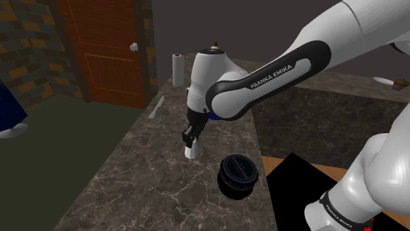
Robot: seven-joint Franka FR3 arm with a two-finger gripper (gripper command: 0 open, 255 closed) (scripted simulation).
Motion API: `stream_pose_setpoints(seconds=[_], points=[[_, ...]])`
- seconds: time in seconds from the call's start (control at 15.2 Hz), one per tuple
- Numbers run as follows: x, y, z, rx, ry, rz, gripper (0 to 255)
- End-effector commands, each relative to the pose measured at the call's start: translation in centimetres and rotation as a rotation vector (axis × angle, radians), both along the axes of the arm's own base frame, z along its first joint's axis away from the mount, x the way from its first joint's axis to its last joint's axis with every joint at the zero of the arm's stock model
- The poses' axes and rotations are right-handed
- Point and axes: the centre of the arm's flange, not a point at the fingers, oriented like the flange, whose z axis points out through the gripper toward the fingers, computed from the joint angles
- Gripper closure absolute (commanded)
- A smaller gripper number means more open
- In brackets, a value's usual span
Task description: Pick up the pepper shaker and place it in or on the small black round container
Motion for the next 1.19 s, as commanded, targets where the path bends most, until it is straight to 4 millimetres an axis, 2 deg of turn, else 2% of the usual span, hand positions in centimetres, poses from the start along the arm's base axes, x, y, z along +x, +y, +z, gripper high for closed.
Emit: stream_pose_setpoints(seconds=[0.0, 0.46, 1.12], points=[[0.0, 0.0, 0.0, 0.000, 0.001, 0.000, 255], [0.0, 0.0, 0.0, 0.000, 0.001, 0.000, 255], [0.0, 0.0, 5.3, 0.000, 0.001, 0.000, 255]])
